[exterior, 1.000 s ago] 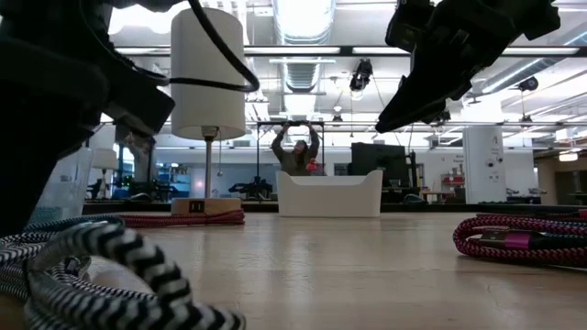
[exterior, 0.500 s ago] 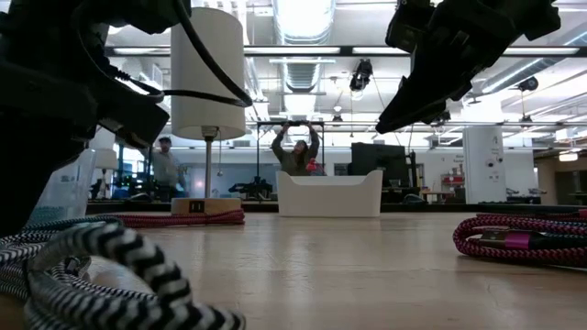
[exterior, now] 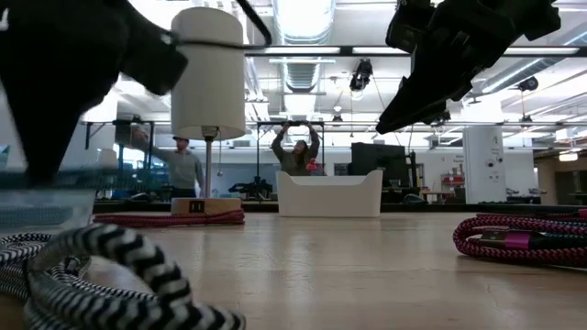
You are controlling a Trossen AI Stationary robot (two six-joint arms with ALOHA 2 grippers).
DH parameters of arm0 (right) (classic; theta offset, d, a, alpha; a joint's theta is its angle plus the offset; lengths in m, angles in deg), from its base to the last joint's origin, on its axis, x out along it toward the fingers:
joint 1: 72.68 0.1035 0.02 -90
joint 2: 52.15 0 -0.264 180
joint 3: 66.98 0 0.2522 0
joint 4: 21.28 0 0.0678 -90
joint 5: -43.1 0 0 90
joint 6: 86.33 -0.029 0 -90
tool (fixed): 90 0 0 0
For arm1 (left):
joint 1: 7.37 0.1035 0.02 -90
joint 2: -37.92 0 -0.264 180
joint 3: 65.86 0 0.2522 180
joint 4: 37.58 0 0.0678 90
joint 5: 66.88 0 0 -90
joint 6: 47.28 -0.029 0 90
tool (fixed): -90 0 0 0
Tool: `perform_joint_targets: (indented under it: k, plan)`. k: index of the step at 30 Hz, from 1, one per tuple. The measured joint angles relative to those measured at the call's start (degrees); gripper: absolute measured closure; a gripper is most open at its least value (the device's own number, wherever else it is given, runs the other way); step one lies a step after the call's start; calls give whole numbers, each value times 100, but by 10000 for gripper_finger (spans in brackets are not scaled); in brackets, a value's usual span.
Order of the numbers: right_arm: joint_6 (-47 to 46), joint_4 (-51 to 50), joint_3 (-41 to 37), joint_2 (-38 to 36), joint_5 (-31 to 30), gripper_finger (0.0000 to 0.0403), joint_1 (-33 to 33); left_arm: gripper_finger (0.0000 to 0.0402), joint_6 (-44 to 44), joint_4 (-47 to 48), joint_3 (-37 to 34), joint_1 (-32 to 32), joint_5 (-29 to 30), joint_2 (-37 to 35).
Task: Pick & Place USB Port
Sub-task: Put the left blue charger cable into the transparent bin
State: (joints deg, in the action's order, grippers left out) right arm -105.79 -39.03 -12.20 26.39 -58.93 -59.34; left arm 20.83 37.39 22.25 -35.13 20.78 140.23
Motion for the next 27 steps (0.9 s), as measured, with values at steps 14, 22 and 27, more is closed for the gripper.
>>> perform_joint_targets:
  k: [14,22,27]
  plan:
    - [2,10,0,0,-2,264,0,393,221,2878,1578,0,1127,-385]
    - [2,-2,-11,-2,-3,264,0,395,564,2828,611,-4,542,-747]
    - [1,4,-11,-2,-2,264,0,395,560,2373,-441,-3,-26,-1112]
